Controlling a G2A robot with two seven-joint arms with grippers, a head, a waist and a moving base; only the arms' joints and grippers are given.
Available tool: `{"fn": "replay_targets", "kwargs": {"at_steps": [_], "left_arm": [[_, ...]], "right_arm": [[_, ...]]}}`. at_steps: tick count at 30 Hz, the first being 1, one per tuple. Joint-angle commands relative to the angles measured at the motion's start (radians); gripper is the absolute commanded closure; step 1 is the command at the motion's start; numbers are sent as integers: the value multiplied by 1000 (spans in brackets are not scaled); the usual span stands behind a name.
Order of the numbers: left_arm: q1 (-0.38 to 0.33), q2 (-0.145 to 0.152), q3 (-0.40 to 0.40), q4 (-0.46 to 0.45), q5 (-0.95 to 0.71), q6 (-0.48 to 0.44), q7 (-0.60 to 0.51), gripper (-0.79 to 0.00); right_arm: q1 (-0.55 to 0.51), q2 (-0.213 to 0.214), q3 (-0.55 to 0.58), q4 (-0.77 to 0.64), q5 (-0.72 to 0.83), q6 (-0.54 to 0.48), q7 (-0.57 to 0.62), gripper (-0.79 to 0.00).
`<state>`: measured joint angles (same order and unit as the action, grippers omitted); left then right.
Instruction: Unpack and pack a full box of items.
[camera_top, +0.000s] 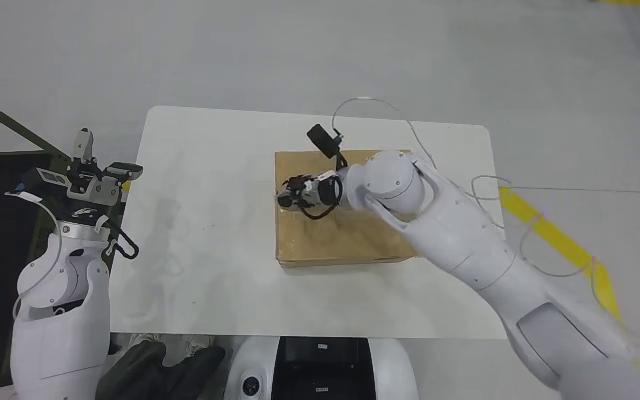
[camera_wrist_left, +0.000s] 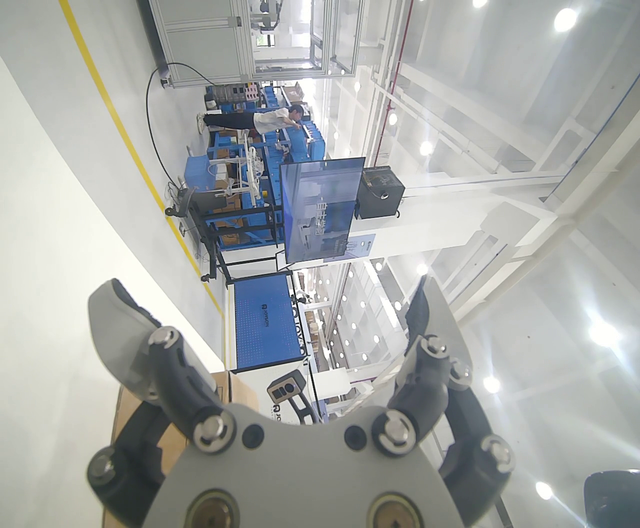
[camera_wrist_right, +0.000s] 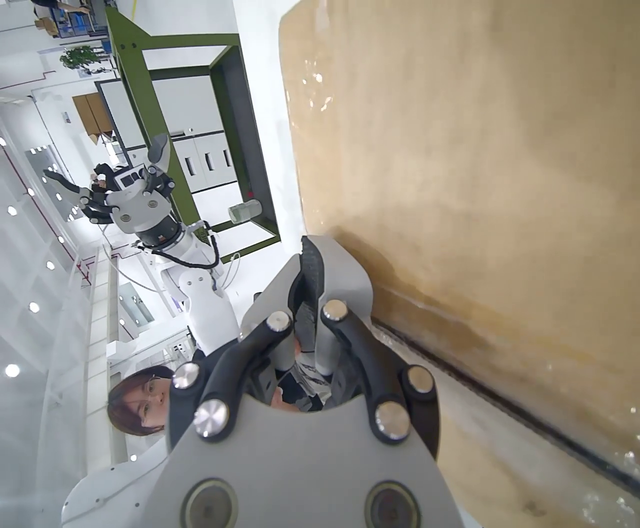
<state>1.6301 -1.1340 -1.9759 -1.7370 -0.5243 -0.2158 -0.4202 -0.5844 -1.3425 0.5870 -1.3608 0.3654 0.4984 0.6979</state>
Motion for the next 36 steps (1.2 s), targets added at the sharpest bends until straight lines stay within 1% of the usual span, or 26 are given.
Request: {"fn": "replay_targets", "kwargs": {"at_steps": [1,8,14,20,28,36], "left_arm": [[0,0,0,0,0,0,0,-785],[0,0,0,0,0,0,0,-785],[0,0,0,0,0,0,0,-785],[0,0,0,0,0,0,0,-785],[0,0,0,0,0,0,0,-785],[0,0,0,0,0,0,0,-785]], "right_arm": [[6,-8,-2,24,14,-3,3,0],[9,-31,-10,83,39,3,12,0],[-28,-21,18,62,16,5,13,0],[-100,19,98,-10,-33,13,15,0],[-217,78,230,-130,-101,75,27,0],[-352,130,393,-240,-134,99,10,0]]}}
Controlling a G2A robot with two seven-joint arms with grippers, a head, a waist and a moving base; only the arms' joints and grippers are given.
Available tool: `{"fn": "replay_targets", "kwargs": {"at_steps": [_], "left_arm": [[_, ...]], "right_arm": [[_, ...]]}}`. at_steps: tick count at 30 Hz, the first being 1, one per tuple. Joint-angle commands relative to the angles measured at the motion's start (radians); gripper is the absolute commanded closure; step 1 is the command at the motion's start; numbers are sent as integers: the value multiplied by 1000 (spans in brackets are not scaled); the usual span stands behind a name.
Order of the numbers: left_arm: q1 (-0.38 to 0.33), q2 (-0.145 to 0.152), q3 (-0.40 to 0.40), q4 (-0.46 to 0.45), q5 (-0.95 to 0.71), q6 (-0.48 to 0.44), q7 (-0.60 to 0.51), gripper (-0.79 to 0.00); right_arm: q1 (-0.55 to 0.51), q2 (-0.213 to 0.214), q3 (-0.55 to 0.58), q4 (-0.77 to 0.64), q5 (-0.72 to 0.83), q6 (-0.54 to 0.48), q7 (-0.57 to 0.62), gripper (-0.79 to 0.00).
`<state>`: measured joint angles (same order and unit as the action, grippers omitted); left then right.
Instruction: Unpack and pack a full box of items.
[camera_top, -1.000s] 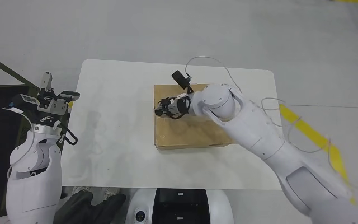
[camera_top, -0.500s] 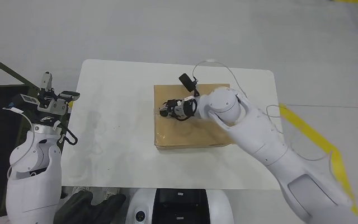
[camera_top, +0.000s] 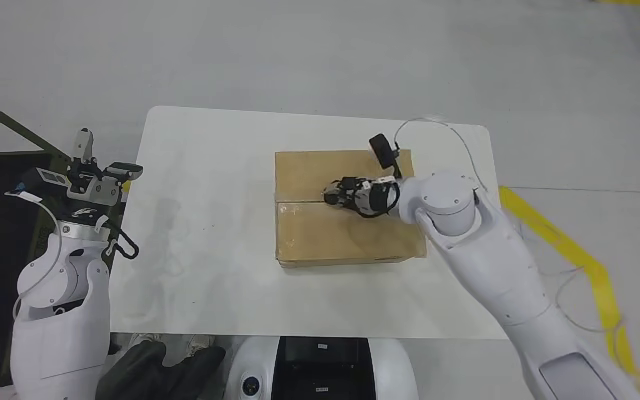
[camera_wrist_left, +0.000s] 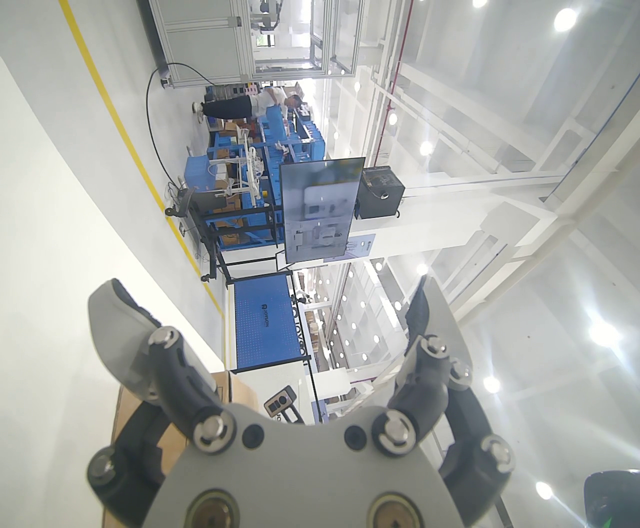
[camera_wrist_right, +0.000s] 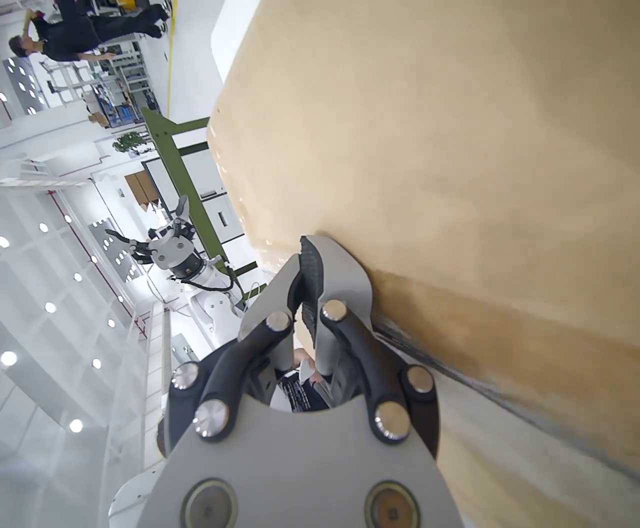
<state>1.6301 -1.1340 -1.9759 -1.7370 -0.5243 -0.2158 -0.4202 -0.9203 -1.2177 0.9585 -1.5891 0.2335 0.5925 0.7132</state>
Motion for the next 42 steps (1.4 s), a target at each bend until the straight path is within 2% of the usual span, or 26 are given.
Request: {"fn": "replay_targets", "kwargs": {"at_steps": [1,8,14,29,42], "left_arm": [[0,0,0,0,0,0,0,-785],[0,0,0,0,0,0,0,-785],[0,0,0,0,0,0,0,-785],[0,0,0,0,0,0,0,-785],[0,0,0,0,0,0,0,-785]], "right_arm": [[-34,11,41,-26,-6,10,-7,0],[-132,39,141,-85,-13,10,-13,0],[-195,52,184,-101,-21,-11,-22,0],[-351,81,337,-223,-26,-37,-110,0],[-388,86,400,-209,16,-63,-174,0]]}}
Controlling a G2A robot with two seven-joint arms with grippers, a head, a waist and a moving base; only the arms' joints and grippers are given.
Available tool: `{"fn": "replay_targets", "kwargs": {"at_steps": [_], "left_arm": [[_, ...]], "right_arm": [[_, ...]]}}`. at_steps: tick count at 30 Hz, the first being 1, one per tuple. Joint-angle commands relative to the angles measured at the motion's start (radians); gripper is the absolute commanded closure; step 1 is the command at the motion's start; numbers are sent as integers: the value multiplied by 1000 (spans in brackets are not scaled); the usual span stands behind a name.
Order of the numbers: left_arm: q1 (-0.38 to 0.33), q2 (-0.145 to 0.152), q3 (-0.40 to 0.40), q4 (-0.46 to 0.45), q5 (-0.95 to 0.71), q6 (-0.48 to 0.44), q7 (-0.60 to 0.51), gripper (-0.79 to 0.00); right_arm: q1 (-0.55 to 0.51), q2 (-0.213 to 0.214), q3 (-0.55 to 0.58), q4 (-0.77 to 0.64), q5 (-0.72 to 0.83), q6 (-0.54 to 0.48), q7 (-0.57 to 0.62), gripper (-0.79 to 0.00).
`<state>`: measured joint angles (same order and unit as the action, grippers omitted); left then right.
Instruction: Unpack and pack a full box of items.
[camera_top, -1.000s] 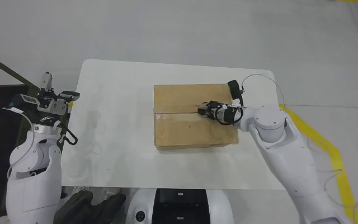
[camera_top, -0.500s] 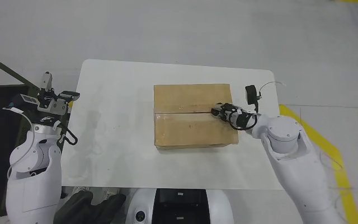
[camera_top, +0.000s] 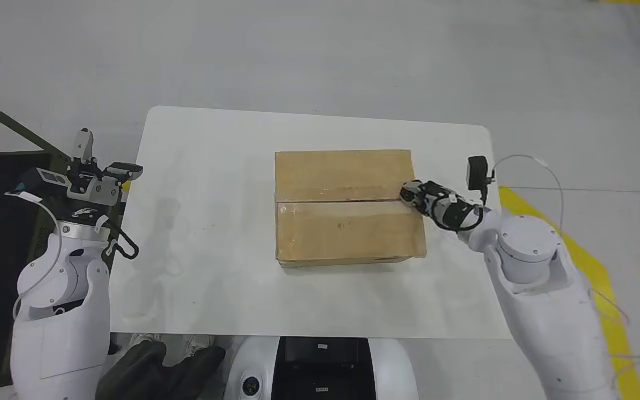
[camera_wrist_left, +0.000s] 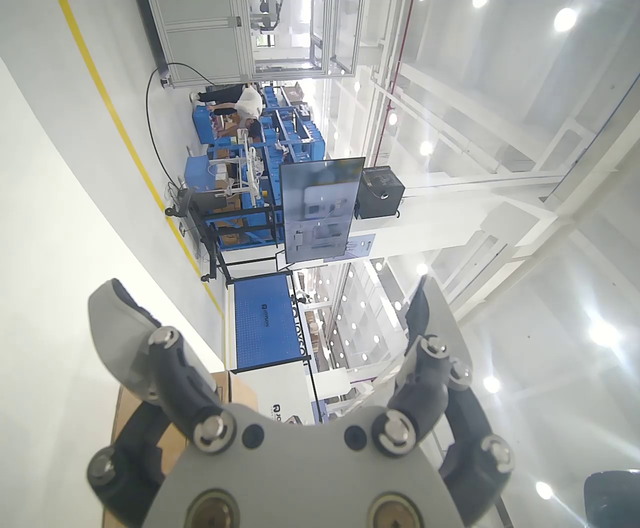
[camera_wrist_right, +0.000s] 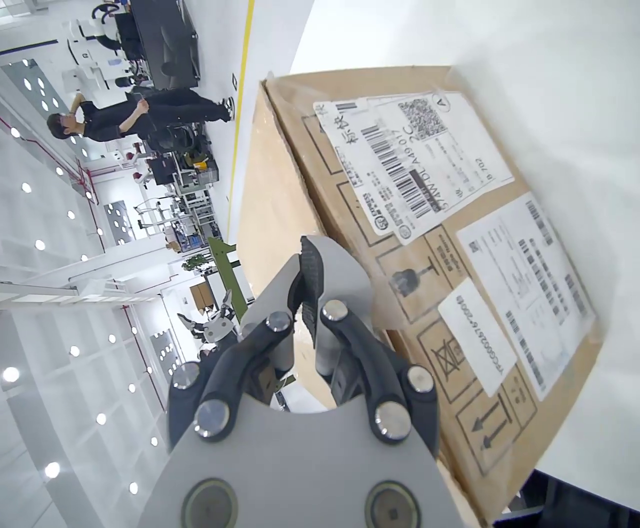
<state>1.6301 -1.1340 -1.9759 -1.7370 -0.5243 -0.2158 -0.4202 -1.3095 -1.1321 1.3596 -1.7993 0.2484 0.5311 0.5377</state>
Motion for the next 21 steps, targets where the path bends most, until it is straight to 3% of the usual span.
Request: {"fn": "replay_targets", "kwargs": {"at_steps": [1,21], "left_arm": [[0,0,0,0,0,0,0,-785],[0,0,0,0,0,0,0,-785]], "right_arm": [[4,0,-3,3,2,-4,-1,0],[190,-28,-217,110,-28,33,57,0]]}}
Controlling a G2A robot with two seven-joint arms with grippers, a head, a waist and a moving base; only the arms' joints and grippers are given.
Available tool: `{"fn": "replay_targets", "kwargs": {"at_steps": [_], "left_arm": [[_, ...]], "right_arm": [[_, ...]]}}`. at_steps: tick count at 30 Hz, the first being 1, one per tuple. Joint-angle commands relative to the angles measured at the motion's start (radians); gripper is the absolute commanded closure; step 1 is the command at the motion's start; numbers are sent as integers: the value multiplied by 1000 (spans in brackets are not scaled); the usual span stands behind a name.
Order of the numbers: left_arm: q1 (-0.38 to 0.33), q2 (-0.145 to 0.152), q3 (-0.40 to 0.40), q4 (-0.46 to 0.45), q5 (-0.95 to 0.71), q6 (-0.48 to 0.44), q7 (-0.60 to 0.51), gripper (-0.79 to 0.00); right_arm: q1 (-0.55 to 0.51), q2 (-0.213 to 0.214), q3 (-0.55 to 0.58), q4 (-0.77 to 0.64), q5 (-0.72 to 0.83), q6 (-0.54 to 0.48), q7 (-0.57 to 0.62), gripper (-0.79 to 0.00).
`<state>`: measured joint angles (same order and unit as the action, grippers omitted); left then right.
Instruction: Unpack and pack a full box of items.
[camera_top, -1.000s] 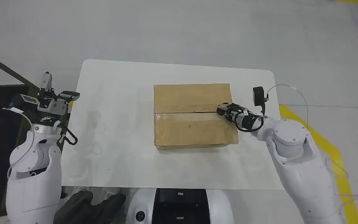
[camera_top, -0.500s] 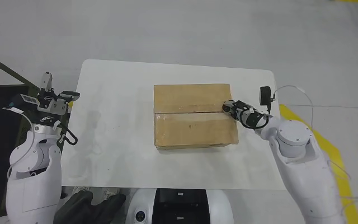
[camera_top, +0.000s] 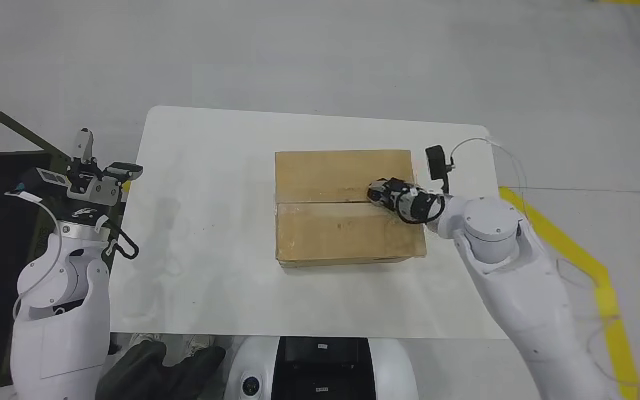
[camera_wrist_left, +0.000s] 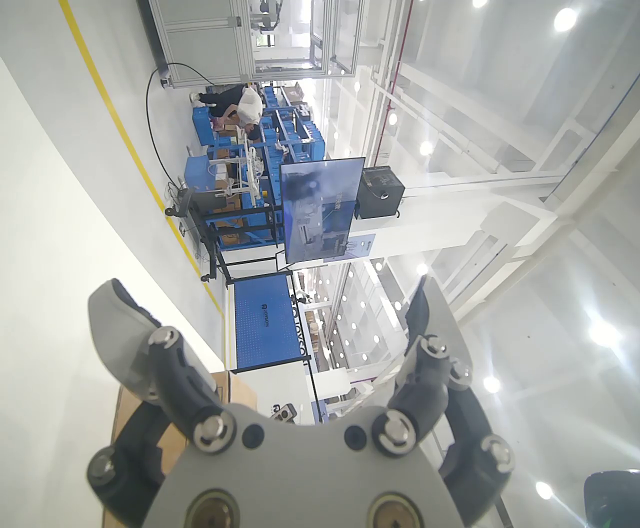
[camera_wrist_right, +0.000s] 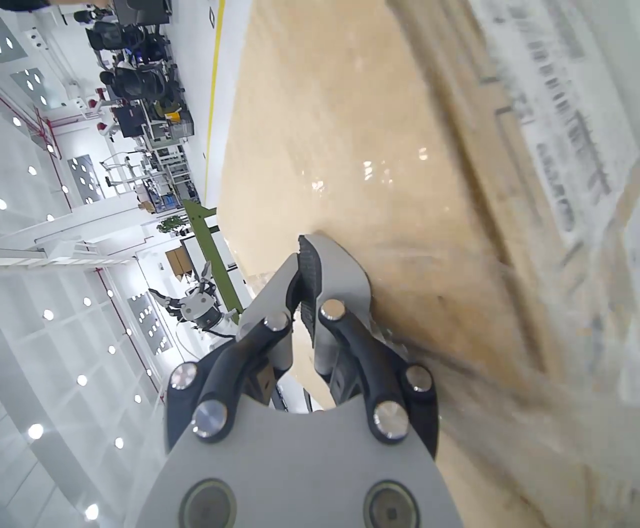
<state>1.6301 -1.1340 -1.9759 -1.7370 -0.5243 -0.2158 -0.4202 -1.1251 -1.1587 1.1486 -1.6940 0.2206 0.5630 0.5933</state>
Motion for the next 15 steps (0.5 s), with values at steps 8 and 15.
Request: {"fn": "replay_targets", "kwargs": {"at_steps": [8,15], "left_arm": [[0,0,0,0,0,0,0,-785],[0,0,0,0,0,0,0,-785]], "right_arm": [[-14,1,20,2,10,-11,-38,0],[-77,14,105,-23,27,-14,-53,0]]}}
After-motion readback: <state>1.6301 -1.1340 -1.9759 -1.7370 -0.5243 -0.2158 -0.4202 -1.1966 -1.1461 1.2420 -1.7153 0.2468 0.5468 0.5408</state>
